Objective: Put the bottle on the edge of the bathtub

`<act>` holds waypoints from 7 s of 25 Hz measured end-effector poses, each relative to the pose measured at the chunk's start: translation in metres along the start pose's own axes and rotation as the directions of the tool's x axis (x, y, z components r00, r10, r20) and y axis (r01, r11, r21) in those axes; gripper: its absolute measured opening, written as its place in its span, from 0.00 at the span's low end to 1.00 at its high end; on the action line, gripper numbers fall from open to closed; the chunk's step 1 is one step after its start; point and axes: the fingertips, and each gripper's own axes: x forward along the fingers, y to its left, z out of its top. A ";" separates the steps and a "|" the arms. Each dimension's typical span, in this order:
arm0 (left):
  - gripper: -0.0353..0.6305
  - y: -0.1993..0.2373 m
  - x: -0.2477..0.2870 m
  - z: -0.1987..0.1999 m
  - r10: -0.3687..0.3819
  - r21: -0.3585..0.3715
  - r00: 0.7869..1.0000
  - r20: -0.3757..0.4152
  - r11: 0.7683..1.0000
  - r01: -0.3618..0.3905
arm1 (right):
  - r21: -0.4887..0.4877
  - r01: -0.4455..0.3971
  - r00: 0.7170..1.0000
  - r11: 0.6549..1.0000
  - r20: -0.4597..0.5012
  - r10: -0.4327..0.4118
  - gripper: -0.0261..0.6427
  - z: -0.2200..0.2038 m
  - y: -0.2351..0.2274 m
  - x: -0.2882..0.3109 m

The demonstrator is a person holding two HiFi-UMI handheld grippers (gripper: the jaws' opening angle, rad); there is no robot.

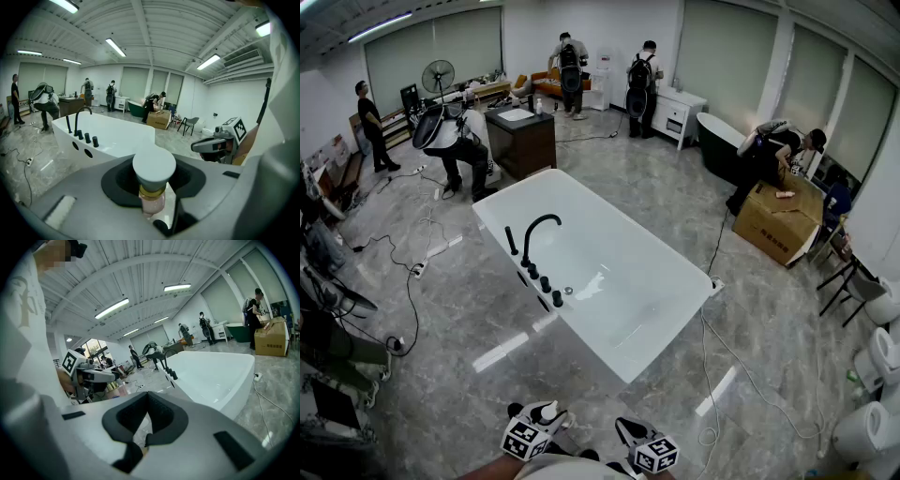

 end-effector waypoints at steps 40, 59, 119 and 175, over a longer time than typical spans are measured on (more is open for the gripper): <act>0.26 0.026 -0.117 -0.047 -0.003 0.021 1.000 0.014 1.000 0.003 | 0.010 0.051 0.999 0.999 0.001 -0.051 0.05 -0.016 0.110 0.030; 0.26 0.063 -0.158 -0.062 -0.015 0.008 1.000 0.024 1.000 0.015 | -0.010 0.080 0.997 0.997 -0.016 -0.080 0.05 -0.016 0.149 0.063; 0.26 0.156 -0.125 -0.025 0.067 -0.009 0.998 0.010 0.998 -0.067 | -0.009 0.026 0.998 1.000 -0.064 -0.027 0.05 0.018 0.110 0.165; 0.26 0.196 0.091 0.114 -0.102 0.086 0.992 -0.071 0.990 0.108 | 0.089 0.139 0.989 0.986 -0.066 -0.133 0.05 0.098 -0.083 0.207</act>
